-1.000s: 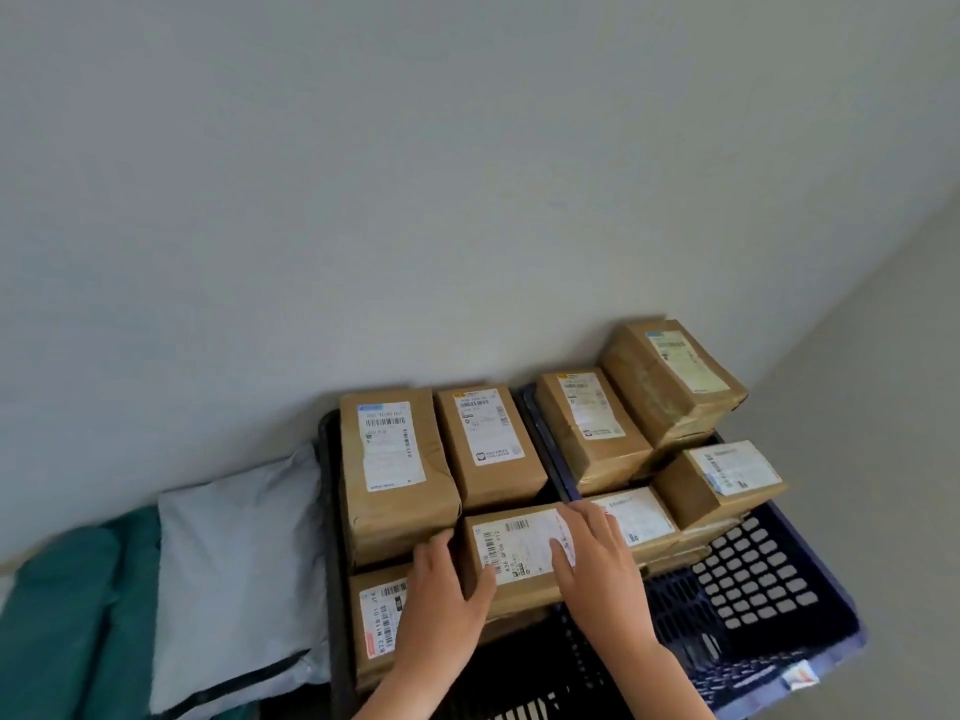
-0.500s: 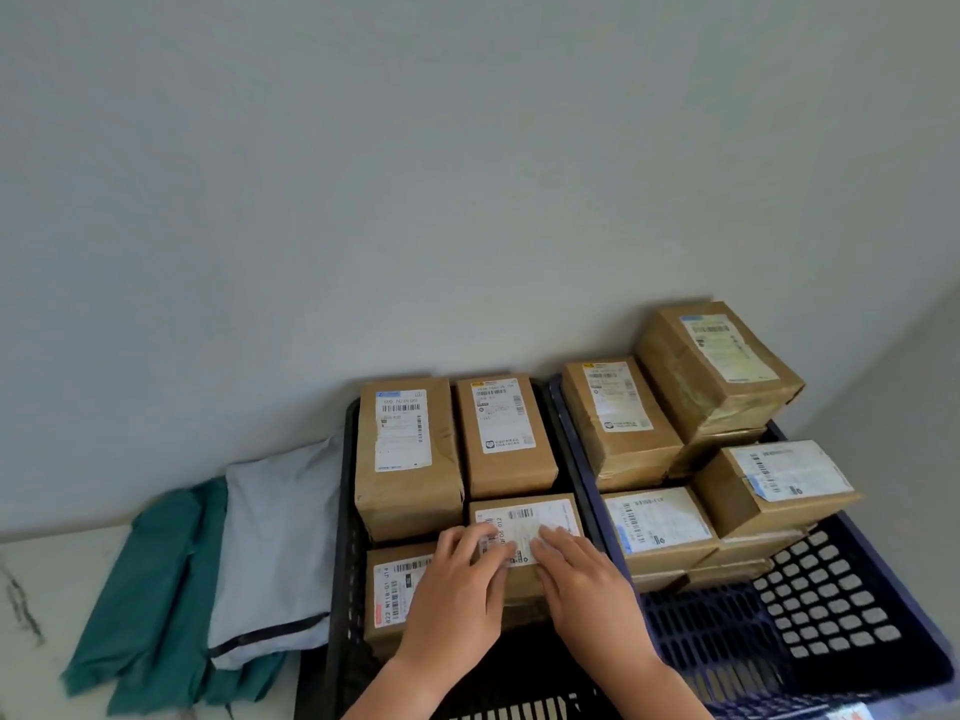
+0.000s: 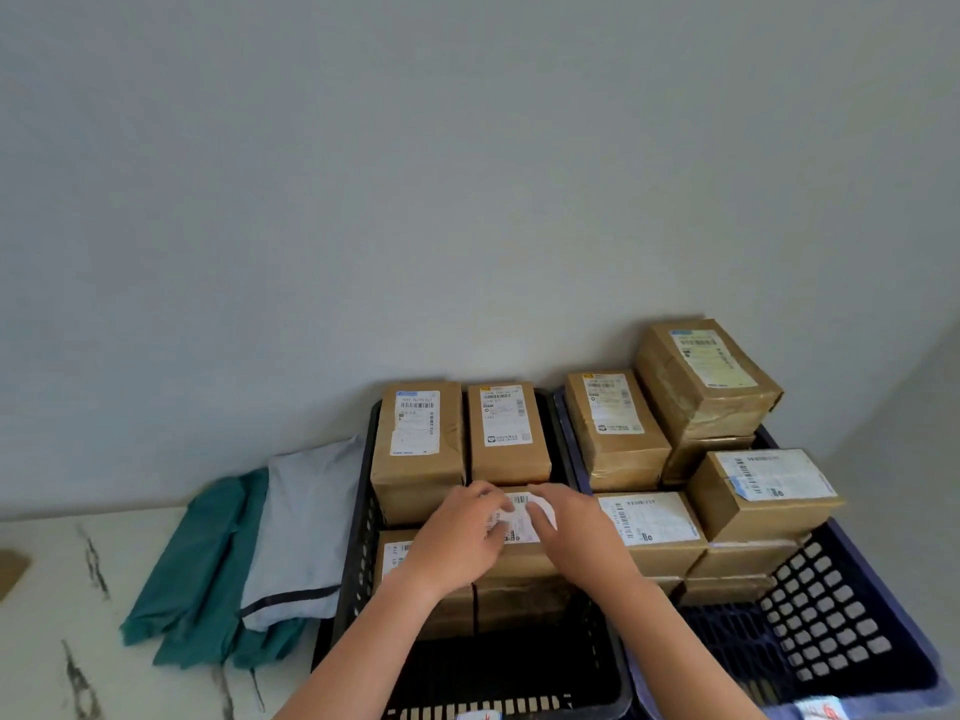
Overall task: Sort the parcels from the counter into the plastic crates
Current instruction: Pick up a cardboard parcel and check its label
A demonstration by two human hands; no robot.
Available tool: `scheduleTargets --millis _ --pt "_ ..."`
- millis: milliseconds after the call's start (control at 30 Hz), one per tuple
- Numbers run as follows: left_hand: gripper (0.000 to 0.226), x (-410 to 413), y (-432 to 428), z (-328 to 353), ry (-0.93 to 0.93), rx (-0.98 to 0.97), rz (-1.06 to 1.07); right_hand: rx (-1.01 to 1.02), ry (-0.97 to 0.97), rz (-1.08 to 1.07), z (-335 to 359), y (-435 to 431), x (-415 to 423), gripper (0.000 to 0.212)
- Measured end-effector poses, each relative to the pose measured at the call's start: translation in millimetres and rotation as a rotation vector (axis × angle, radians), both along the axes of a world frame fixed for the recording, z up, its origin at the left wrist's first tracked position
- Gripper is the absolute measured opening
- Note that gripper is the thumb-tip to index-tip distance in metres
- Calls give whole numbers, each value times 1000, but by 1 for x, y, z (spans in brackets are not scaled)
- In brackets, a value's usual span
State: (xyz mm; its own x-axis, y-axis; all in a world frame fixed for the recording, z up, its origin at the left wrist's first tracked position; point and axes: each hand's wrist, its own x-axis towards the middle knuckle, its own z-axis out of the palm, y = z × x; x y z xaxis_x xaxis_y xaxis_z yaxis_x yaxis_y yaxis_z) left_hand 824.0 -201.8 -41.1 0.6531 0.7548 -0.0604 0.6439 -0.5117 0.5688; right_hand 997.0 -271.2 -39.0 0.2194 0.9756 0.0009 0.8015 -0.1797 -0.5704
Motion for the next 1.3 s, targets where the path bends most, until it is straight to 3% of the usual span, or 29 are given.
scheduleTargets --millis 167,233,433,700,933,1033,1300 --pt "30 20 -27 54 -717 -267 337 335 705 -114 68 -16 -7 29" --pt "28 22 -37 64 -856 -302 393 405 851 -118 80 -25 -5 32" --pt "30 12 -52 72 -896 -328 457 444 914 -175 80 -38 1 36" --pt "27 -48 -58 89 -972 -267 600 388 873 -67 77 -18 -40 39" --pt "31 -140 -58 99 -1080 -137 775 309 906 74 88 9 -125 34" --pt "21 -187 -55 98 -1119 -112 852 275 905 114 92 21 -171 32" --pt "19 -350 -42 101 -1156 -58 968 233 886 207 95 62 -336 30"
